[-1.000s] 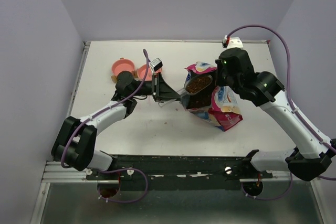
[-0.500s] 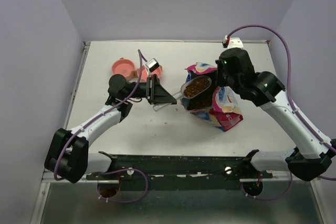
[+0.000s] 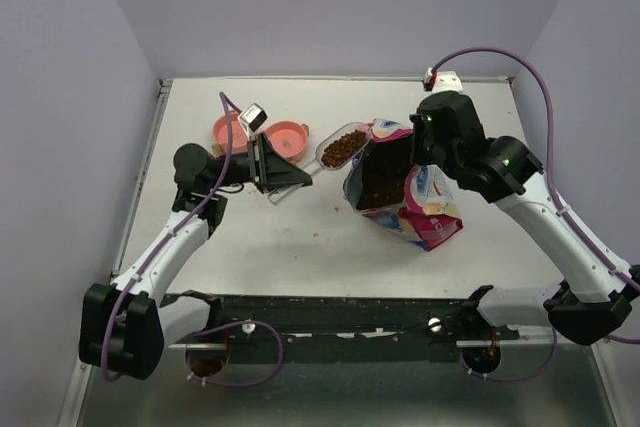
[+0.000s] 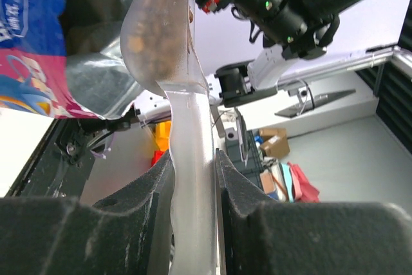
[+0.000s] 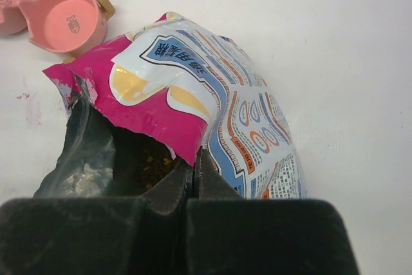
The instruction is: Serve the pet food
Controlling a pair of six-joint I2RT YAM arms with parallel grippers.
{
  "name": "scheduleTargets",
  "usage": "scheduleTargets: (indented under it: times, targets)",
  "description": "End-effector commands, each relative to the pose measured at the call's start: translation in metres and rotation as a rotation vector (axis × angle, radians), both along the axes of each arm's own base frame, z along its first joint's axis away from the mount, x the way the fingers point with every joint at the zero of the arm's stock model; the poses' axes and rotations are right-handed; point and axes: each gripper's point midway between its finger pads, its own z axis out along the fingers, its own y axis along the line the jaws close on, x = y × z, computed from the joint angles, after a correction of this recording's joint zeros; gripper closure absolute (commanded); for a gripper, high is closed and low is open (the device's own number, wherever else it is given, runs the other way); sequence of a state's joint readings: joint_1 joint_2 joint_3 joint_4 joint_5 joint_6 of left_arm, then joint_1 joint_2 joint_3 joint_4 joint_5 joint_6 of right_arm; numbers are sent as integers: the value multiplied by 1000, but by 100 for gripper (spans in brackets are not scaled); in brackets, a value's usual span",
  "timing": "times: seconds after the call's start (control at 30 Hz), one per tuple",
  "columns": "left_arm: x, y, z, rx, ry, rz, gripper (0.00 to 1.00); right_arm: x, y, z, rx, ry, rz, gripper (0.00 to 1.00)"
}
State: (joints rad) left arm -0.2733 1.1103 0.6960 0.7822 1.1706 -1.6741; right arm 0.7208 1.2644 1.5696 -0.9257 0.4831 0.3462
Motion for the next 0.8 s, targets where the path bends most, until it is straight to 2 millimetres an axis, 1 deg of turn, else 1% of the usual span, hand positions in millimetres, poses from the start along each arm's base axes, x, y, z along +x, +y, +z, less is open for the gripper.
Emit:
scheduleTargets:
  times: [0.0, 0.07, 0.17, 0.3, 0.4, 0.43, 0.6, 0.77]
  targets:
    - [30, 15, 11, 11, -11, 114, 100, 2, 5, 45, 108, -123, 12, 100]
    - [47, 22, 8, 26, -28, 153, 100, 0, 6, 46, 110, -124, 20, 100]
    - [74, 34, -7, 41, -17, 200, 100, -1, 5, 50, 106, -124, 25, 100]
    - [103, 51, -15, 46, -28, 241, 100, -4, -1, 53, 91, -128, 23, 100]
    - [121, 57, -28, 81, -19, 253, 100, -8, -6, 54, 88, -131, 9, 100]
    - [133, 68, -34, 88, -10, 282, 100, -9, -7, 54, 93, -131, 5, 100]
    - [163, 84, -60, 82, 34, 311, 100, -13, -12, 55, 115, -131, -15, 100]
    - [180, 93, -83, 71, 69, 308, 100, -16, -15, 54, 121, -129, -22, 99]
